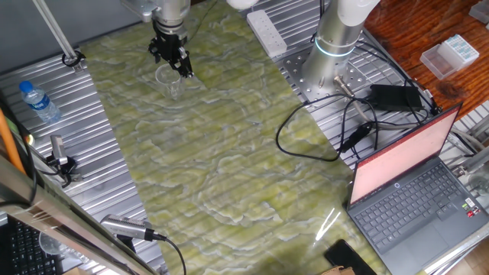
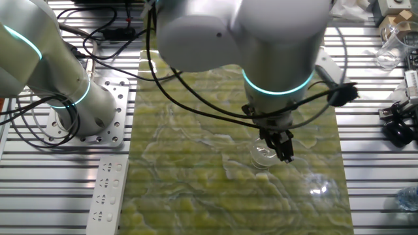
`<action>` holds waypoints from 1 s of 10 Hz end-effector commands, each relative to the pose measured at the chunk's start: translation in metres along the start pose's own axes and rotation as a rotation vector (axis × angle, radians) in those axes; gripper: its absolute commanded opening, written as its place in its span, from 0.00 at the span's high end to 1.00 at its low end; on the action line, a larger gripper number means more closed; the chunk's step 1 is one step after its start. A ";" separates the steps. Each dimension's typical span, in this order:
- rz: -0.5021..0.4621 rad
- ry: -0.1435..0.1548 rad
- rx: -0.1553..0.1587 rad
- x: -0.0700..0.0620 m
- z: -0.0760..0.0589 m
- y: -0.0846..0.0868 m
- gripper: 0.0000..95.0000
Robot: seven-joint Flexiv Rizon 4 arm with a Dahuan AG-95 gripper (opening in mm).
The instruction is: Pick up the cup
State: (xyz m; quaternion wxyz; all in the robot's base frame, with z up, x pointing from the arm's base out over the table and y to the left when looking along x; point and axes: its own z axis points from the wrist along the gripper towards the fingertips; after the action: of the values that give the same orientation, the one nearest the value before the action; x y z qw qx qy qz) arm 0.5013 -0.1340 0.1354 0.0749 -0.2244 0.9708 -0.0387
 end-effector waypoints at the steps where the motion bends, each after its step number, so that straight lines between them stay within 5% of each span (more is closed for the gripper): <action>1: -0.002 -0.004 0.002 0.001 0.003 -0.001 0.00; 10: -0.009 -0.020 0.005 0.004 0.011 -0.008 0.00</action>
State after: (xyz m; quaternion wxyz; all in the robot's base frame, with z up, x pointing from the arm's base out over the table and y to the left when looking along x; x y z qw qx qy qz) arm 0.5031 -0.1436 0.1247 0.0848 -0.2285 0.9691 -0.0393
